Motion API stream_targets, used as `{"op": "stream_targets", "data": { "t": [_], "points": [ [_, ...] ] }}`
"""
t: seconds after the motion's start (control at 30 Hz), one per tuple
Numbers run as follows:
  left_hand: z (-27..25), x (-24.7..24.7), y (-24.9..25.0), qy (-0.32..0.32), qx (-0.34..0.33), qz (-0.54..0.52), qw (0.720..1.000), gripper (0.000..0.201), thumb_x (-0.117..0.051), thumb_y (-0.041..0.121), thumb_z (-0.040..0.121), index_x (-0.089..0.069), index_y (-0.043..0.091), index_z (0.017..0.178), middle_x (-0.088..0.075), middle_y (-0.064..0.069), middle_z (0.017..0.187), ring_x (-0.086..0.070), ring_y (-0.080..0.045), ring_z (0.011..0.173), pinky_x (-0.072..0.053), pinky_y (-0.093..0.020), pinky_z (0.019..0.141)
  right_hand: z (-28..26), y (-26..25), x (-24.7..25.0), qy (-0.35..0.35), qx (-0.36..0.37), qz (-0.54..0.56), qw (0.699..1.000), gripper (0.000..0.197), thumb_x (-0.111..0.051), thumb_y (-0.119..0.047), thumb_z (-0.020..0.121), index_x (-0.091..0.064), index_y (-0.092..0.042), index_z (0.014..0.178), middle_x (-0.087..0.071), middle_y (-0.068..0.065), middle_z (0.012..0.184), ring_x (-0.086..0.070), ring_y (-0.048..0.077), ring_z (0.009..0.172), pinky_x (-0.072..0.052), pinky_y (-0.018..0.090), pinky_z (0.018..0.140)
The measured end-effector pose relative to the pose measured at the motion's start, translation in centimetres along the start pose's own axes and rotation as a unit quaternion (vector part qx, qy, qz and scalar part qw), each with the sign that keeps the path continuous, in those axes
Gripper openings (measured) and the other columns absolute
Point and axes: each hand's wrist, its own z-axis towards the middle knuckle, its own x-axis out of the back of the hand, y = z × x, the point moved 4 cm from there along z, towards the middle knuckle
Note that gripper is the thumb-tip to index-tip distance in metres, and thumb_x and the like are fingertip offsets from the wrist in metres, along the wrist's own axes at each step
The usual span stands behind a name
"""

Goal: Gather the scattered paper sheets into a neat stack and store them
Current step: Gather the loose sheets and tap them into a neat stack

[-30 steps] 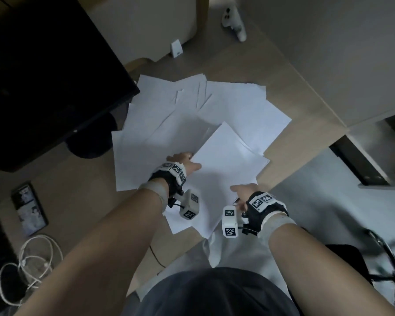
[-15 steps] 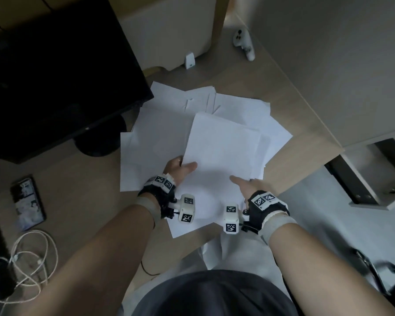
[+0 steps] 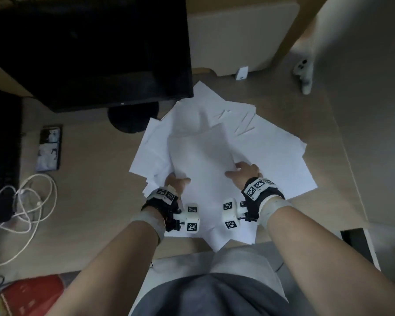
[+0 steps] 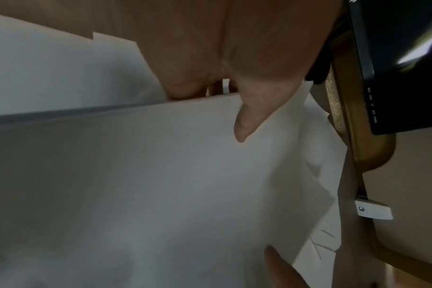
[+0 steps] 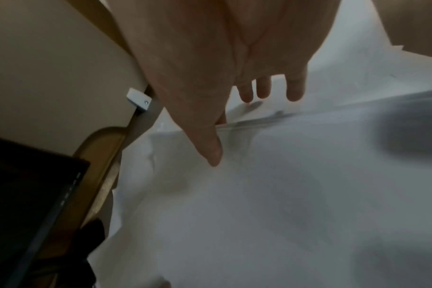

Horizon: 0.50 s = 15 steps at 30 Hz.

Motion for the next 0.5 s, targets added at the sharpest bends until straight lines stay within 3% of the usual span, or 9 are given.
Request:
{"op": "stream_targets", "data": {
  "t": [0.1,0.17,0.23,0.3,0.37,0.43,0.5],
  "points": [
    [-0.6,-0.9,0.0,0.034,0.020,-0.014,0.999,0.100,-0.080,0.047,0.065,-0.034,0.006,0.144,-0.044,-0.017,0.144,-0.046,-0.039,0.129,-0.038,-0.052,0.108,1.1,0.5,0.2,-0.006,-0.018,-0.001,1.000,0.082,-0.074,-0.044,0.075,-0.037,-0.010,0.139,-0.032,0.015,0.140,-0.042,0.038,0.124,-0.040,0.044,0.098],
    [-0.9,-1.8,0.0,0.065,0.024,-0.064,0.996,0.108,-0.084,0.047,0.056,-0.033,0.006,0.143,-0.046,-0.016,0.143,-0.049,-0.037,0.127,-0.041,-0.050,0.107,1.7,0.8,0.6,-0.001,-0.027,0.020,0.999,0.092,-0.078,-0.042,0.071,-0.026,-0.004,0.136,-0.035,0.017,0.136,-0.044,0.039,0.122,-0.042,0.047,0.098],
    [-1.5,-2.6,0.1,0.071,0.052,-0.106,0.990,0.113,-0.087,0.045,0.053,-0.033,0.004,0.143,-0.049,-0.016,0.140,-0.051,-0.038,0.125,-0.042,-0.051,0.106,2.3,0.8,1.1,-0.017,-0.019,0.035,0.999,0.096,-0.079,-0.044,0.068,-0.021,-0.006,0.134,-0.042,0.017,0.134,-0.045,0.039,0.122,-0.042,0.050,0.099],
    [-1.7,-3.1,0.4,0.052,0.077,-0.104,0.990,0.104,-0.086,0.046,0.054,-0.044,0.000,0.138,-0.054,-0.022,0.135,-0.054,-0.042,0.122,-0.044,-0.053,0.103,2.8,1.1,1.2,-0.062,-0.006,0.038,0.997,0.098,-0.074,-0.049,0.071,-0.021,-0.009,0.143,-0.045,0.015,0.140,-0.044,0.038,0.126,-0.041,0.049,0.102],
    [-1.6,-3.3,0.5,0.039,0.085,-0.092,0.991,0.082,-0.082,0.041,0.069,-0.052,-0.004,0.131,-0.057,-0.023,0.131,-0.057,-0.041,0.119,-0.046,-0.046,0.100,3.2,1.5,1.0,-0.089,0.014,0.031,0.995,0.089,-0.066,-0.052,0.081,-0.027,-0.007,0.148,-0.043,0.014,0.146,-0.046,0.034,0.129,-0.040,0.041,0.104],
    [-1.8,-3.1,0.8,0.040,0.079,-0.069,0.994,0.074,-0.076,0.040,0.078,-0.051,-0.005,0.131,-0.061,-0.020,0.127,-0.059,-0.039,0.114,-0.047,-0.041,0.093,3.0,1.8,0.6,-0.103,0.026,0.060,0.993,0.081,-0.063,-0.048,0.087,-0.031,-0.001,0.146,-0.044,0.016,0.145,-0.048,0.033,0.127,-0.039,0.037,0.099],
    [-1.9,-2.8,1.2,0.055,0.044,-0.061,0.996,0.066,-0.071,0.038,0.084,-0.051,-0.003,0.131,-0.062,-0.017,0.124,-0.060,-0.035,0.111,-0.047,-0.039,0.095,2.7,2.1,0.3,-0.113,0.027,0.100,0.988,0.078,-0.065,-0.047,0.087,-0.037,0.002,0.140,-0.052,0.018,0.135,-0.054,0.033,0.117,-0.043,0.034,0.090]
  ]
}}
